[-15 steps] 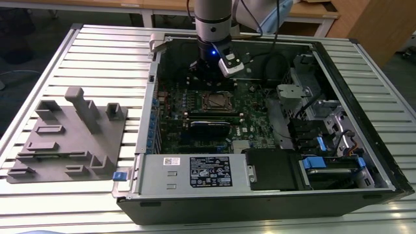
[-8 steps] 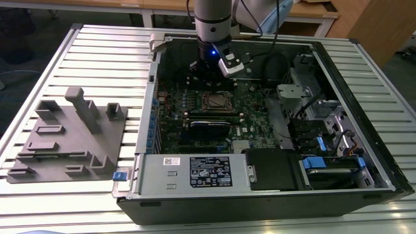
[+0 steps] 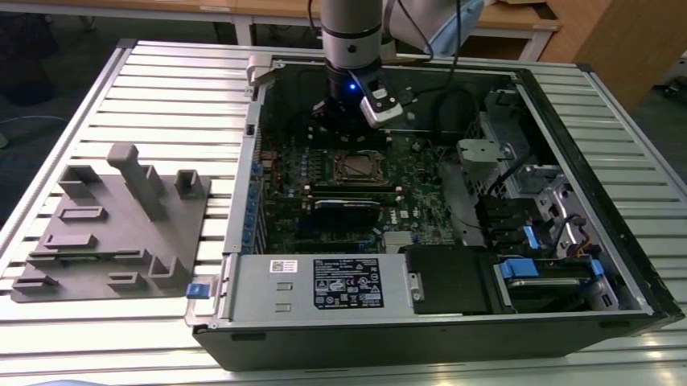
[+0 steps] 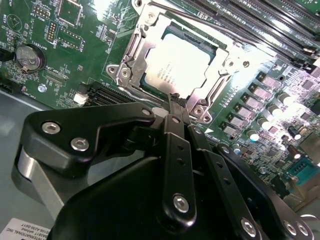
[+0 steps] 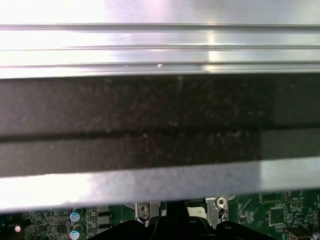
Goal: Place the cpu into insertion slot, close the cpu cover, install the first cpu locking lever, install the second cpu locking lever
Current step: 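Install the first cpu locking lever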
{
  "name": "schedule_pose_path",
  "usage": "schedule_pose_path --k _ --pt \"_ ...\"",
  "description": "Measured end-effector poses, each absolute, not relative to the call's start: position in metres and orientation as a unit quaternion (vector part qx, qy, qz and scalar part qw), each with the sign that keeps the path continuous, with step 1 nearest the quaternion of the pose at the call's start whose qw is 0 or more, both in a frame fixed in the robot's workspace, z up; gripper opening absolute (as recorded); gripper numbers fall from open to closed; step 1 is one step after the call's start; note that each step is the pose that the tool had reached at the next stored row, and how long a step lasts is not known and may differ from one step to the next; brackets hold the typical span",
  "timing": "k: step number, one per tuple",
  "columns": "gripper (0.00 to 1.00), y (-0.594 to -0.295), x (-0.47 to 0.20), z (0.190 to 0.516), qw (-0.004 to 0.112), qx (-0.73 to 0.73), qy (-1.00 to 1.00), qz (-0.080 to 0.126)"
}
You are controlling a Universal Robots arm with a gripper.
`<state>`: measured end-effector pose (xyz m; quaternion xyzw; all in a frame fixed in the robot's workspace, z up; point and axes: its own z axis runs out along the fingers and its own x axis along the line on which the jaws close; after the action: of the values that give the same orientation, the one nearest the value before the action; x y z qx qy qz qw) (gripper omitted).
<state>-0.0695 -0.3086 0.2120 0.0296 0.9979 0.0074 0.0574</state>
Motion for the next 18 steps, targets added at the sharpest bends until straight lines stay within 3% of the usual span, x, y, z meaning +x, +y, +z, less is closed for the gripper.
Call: schedule_pose_path --k 5,18 --pt "0.11 -0.3086 -0.0695 0.2118 0.043 0.030 0.999 0.007" --pt "0.11 -0.3086 -0.0614 0.2116 0.039 0.030 0.999 0.007"
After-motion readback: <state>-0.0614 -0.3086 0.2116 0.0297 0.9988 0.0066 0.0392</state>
